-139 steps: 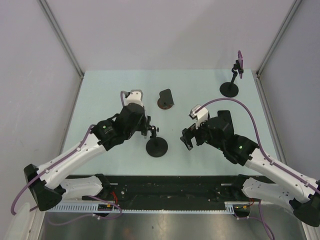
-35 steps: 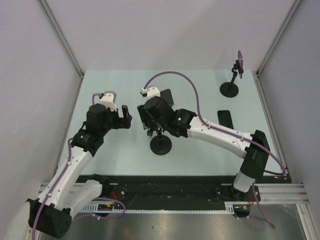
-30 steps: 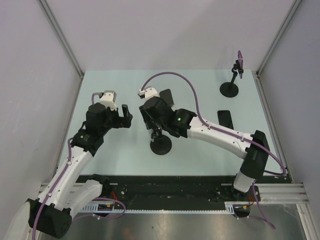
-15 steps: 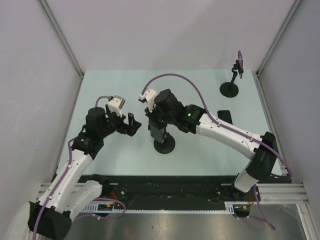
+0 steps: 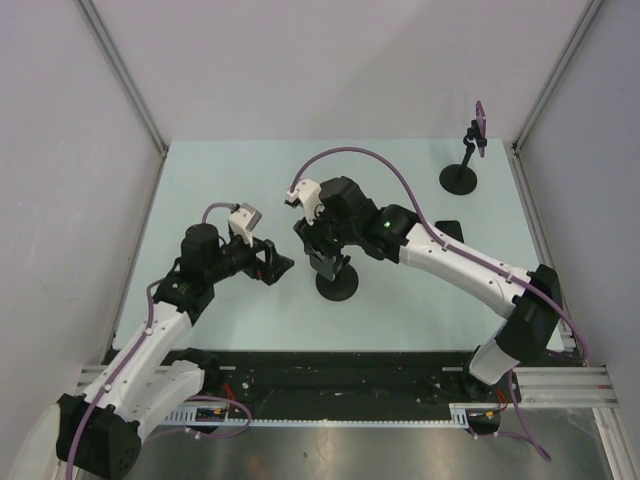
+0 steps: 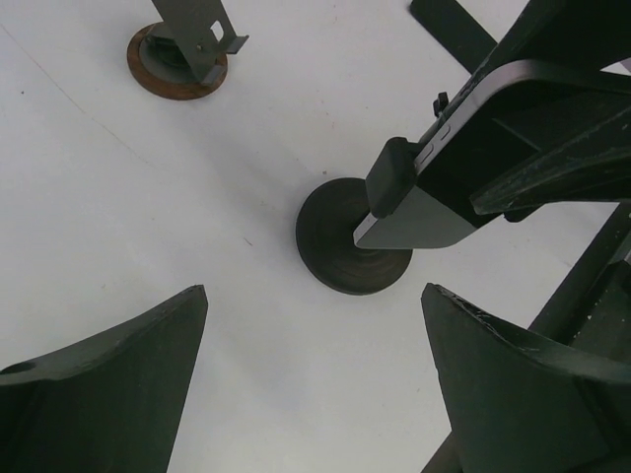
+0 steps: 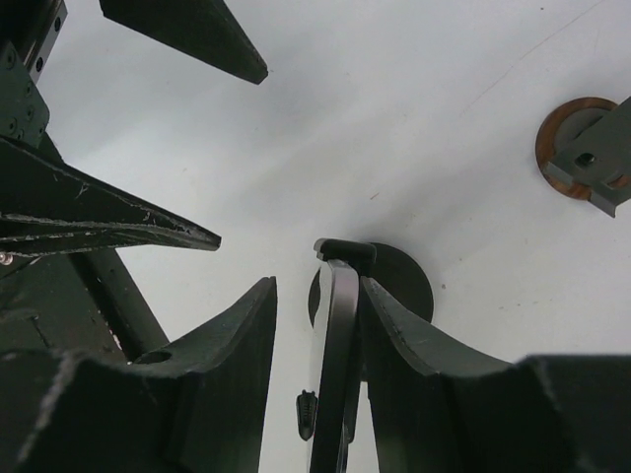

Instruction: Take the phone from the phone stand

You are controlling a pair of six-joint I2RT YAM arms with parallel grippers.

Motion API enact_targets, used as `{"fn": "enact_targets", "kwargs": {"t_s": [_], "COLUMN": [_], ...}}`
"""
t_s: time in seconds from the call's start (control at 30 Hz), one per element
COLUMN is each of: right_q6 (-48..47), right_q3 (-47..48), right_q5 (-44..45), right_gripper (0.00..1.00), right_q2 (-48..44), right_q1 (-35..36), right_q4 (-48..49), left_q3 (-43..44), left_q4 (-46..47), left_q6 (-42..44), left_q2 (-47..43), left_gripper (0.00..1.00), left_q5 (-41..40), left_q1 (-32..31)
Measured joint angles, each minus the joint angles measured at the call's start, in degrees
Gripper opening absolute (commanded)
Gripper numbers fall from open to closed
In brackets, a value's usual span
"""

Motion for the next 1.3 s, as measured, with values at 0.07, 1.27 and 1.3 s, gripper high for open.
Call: {"fn": "enact_targets", "kwargs": {"t_s": [0.07, 1.27, 1.3], "right_q6": [-0.24, -1.11, -1.11], "right_q3": [-0.42, -4.13, -4.15], "right_q5": [0.37, 1.31, 1.36], "right_gripper": [0.44, 0.00, 0.00], "right_q2": [-0.33, -4.48, -4.52], "right_q1": [0.24, -0.35, -0.46], "right_q4": [-0.22, -0.90, -0.92], "left_q3": [-0.15, 4.37, 4.52], "left_q4": [0.92, 10.99, 11.28], "left_q6": [-0.15, -1.07, -1.09], "left_q2": [0.20, 16.48, 16.83], "left_gripper": [0.94, 0.57, 0.57], "left_q5": [0.13, 6.58, 6.71], "left_q1": [-0.22, -5.18, -5.29]}}
